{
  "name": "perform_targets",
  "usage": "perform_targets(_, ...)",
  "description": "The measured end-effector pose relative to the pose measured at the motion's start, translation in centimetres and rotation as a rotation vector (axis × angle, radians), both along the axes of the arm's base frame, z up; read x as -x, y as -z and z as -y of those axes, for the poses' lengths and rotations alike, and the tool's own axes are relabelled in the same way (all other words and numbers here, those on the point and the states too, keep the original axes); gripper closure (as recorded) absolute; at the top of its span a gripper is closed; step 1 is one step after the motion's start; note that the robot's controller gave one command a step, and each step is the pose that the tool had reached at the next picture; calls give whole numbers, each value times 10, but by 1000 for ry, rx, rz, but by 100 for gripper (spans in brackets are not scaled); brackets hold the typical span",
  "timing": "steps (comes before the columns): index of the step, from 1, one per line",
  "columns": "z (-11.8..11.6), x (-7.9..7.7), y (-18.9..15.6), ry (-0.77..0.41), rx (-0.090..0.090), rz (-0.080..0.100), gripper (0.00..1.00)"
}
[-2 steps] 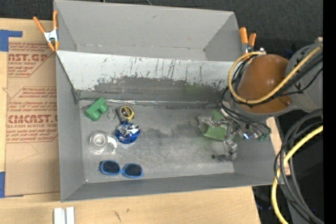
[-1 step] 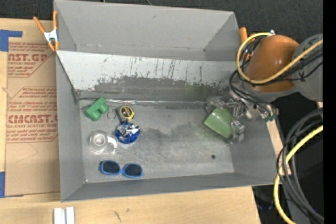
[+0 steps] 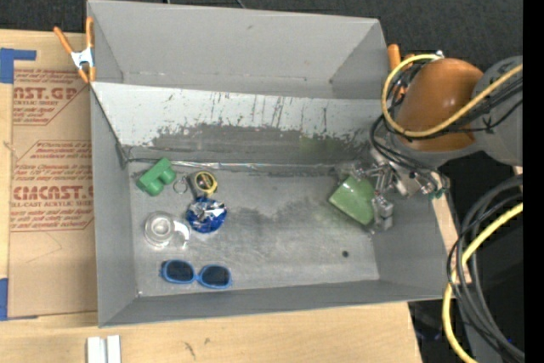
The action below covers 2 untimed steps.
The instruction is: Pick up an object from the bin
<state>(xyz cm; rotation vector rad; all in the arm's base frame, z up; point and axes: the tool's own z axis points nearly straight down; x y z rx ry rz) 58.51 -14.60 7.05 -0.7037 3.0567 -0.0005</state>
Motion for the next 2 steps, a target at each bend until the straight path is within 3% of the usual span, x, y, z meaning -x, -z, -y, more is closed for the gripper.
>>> perform_targets(1,-22,-2,-122,51,1,6,100)
perform_targets(2,-19,0,-259,-124,3,7,100)
